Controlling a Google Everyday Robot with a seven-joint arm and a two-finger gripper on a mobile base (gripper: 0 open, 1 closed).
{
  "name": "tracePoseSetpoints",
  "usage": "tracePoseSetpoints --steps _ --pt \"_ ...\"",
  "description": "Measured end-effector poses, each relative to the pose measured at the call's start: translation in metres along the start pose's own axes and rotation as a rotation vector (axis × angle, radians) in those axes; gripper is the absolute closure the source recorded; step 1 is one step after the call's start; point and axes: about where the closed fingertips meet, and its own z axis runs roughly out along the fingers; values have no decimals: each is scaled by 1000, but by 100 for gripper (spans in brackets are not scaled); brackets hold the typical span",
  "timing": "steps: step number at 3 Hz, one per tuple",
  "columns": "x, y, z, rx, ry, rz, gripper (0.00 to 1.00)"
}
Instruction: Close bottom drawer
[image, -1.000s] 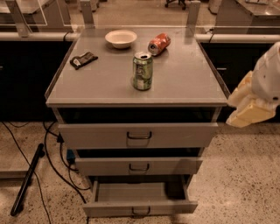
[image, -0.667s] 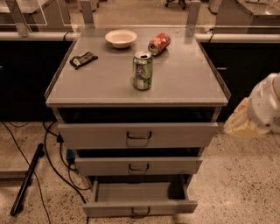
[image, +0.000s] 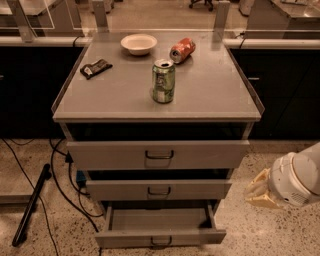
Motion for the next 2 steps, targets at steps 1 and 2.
tracePoseSetpoints --steps 1,2 --pt "1 0 1 0 2 1 100" --pt "13 -2 20 31 7 -43 100"
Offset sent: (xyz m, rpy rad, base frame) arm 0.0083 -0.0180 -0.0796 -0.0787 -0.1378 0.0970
